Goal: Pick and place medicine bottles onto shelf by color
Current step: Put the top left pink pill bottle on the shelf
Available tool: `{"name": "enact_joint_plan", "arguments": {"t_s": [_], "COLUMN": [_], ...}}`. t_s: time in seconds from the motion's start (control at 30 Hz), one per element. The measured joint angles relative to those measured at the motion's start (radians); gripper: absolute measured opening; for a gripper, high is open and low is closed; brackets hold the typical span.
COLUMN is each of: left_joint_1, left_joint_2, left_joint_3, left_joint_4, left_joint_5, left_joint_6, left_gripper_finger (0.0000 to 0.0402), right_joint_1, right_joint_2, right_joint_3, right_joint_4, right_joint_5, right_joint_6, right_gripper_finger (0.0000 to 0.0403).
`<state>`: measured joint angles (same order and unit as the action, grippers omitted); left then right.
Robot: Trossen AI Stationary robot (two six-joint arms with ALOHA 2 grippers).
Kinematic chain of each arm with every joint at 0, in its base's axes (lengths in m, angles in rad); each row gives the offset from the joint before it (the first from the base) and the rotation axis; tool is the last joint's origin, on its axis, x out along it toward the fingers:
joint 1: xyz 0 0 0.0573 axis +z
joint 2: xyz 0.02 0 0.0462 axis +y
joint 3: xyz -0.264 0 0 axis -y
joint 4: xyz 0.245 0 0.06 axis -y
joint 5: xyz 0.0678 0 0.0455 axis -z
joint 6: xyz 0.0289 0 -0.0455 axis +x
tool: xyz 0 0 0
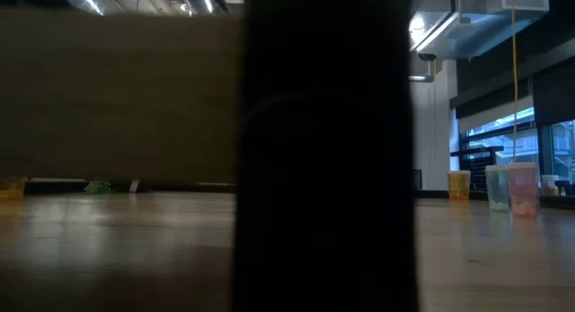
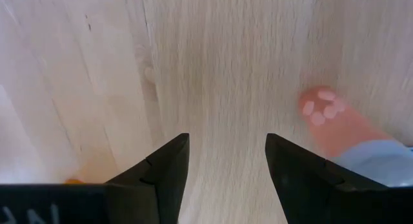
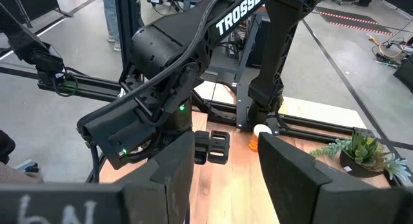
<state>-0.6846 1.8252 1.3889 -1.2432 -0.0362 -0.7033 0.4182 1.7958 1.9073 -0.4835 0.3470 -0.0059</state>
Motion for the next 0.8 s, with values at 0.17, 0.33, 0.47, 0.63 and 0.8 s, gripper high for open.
{"name": "enact_joint_plan", "arguments": {"t_s": [0.17,0.33,0.47,0.63,0.8], "left_joint_1": [0.000,0.000,-0.003,-0.008,-0.016], "left_joint_2": [0.000,0.000,0.000,0.000,0.000], "left_joint_3": [-0.011,-0.012,-0.012,-0.012,-0.012], "left_joint_4": [0.022,0.034,0.034,0.048,0.062], "left_joint_5": [0.006,0.017,0.033,0.047,0.054], "left_joint_6": [-0.002,-0.016,-0.030,-0.053,-0.055], "left_gripper_finger": [0.0197,0.0197,0.0197,0.0197,0.0197], "right_joint_1": [0.000,0.000,0.000,0.000,0.000], "right_joint_2": [0.000,0.000,0.000,0.000,0.000], "right_joint_3": [0.000,0.000,0.000,0.000,0.000], "right_joint_4": [0.000,0.000,0.000,0.000,0.000], "right_joint_5": [0.000,0.000,0.000,0.000,0.000], "right_joint_6": [0.000,0.000,0.000,0.000,0.000], "right_gripper_finger": [0.0173,0.0173,0.0173,0.0173,0.0173]}}
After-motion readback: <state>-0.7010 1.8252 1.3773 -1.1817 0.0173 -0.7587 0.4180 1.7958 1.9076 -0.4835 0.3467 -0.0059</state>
